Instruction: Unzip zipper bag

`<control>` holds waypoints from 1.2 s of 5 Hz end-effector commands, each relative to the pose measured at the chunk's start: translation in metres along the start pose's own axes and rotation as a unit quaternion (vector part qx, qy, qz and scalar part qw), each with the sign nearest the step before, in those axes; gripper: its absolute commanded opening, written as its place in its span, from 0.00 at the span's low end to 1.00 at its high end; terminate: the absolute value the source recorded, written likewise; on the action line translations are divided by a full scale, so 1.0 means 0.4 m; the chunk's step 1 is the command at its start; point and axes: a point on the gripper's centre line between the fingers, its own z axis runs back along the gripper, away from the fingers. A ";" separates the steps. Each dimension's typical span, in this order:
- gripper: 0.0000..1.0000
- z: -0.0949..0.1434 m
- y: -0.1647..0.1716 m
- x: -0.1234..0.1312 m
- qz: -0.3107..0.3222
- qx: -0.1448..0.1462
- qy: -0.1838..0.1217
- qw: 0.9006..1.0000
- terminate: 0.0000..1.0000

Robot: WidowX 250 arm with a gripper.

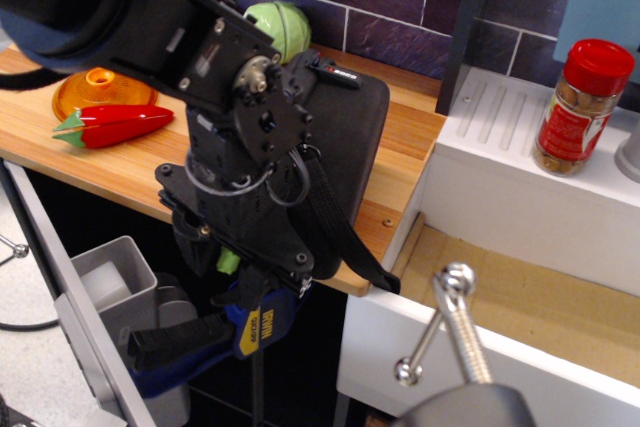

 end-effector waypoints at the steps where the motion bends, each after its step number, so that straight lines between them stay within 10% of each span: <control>1: 0.00 0.076 0.009 0.056 0.009 -0.036 -0.039 0.999 0.00; 4: 0.00 0.232 0.009 0.167 0.058 -0.131 -0.105 0.984 0.00; 6: 0.00 0.269 -0.016 0.287 0.096 -0.145 -0.133 0.976 0.00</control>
